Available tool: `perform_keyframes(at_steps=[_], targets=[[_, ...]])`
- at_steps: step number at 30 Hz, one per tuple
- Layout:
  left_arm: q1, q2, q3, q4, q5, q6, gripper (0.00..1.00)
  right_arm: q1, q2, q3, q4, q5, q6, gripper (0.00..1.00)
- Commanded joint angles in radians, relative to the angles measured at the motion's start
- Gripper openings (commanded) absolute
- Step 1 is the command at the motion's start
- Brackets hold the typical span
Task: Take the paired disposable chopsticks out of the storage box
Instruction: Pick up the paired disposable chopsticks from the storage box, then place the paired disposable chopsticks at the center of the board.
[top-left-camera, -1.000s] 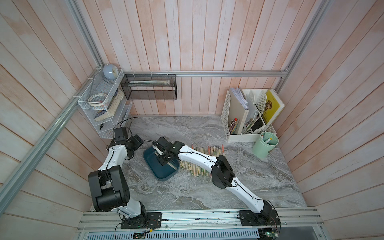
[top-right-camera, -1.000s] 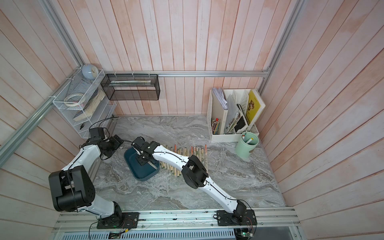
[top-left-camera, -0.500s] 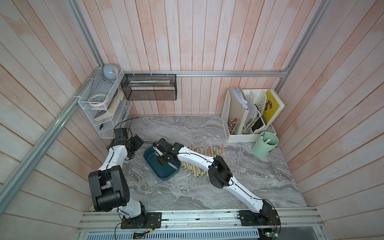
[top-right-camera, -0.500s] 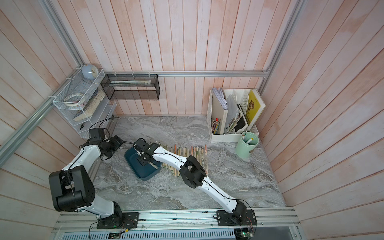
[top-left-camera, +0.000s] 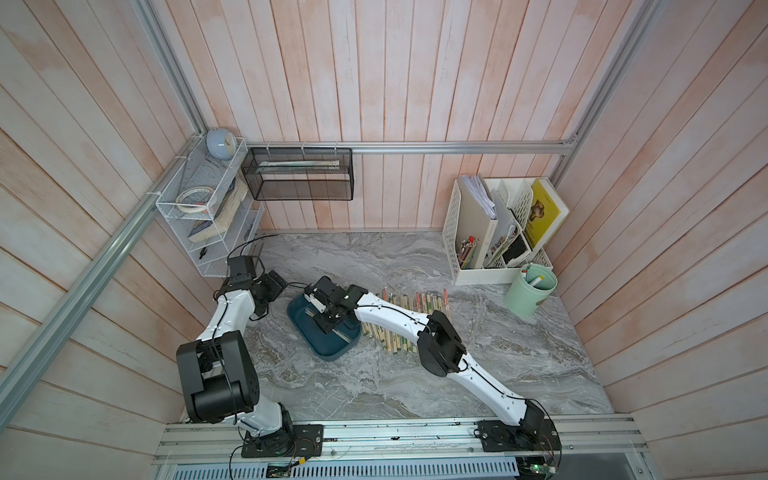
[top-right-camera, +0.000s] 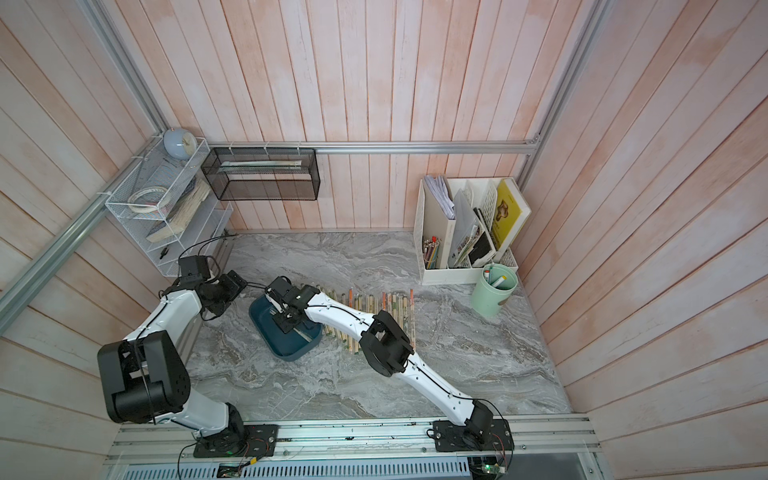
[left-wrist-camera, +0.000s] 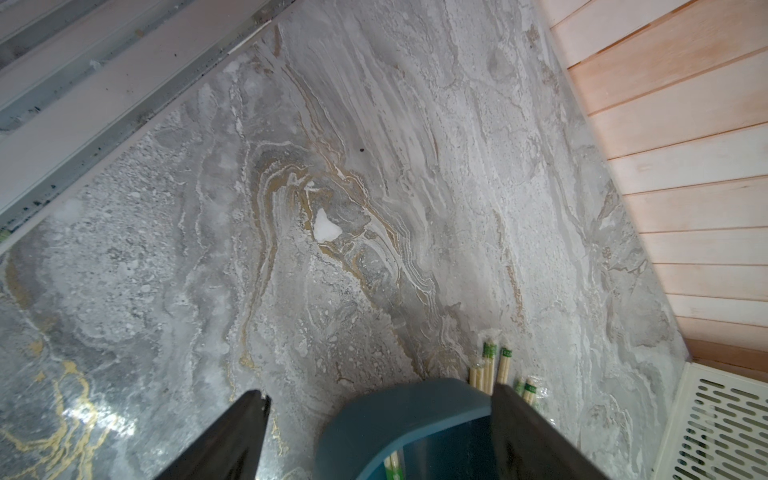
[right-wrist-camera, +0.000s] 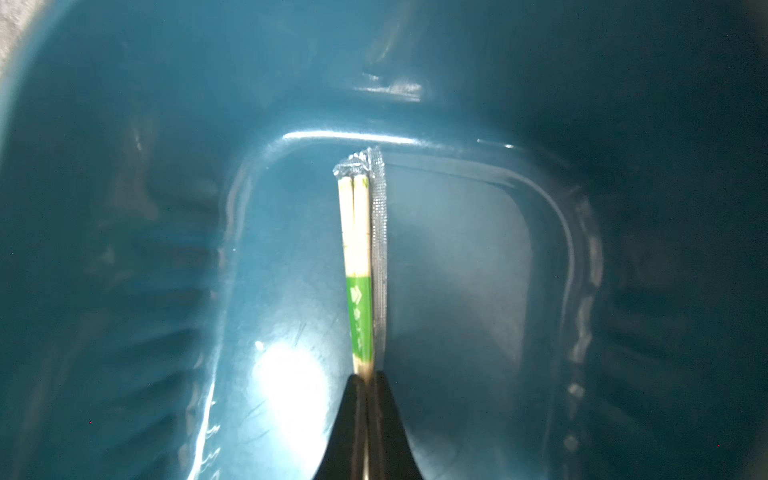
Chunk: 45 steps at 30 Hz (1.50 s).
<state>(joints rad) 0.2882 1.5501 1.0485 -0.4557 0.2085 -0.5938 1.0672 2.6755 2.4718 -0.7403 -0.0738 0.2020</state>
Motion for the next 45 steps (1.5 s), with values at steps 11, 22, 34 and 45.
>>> perform_keyframes(at_steps=[11,22,34,45], targets=[[0.005,-0.008,0.011,-0.001,0.001,0.023,0.88,-0.003,-0.157,-0.056,-0.048,-0.031,0.033,0.0],[0.004,-0.016,0.04,-0.021,0.0,0.035,0.87,-0.065,-0.31,-0.1,-0.033,0.0,0.073,0.0],[0.003,-0.05,0.009,-0.05,-0.018,0.073,0.87,-0.358,-0.849,-1.004,0.301,0.039,0.198,0.0],[0.004,-0.087,-0.058,-0.057,-0.055,0.069,0.87,-0.601,-1.059,-1.5,0.426,0.085,0.231,0.0]])
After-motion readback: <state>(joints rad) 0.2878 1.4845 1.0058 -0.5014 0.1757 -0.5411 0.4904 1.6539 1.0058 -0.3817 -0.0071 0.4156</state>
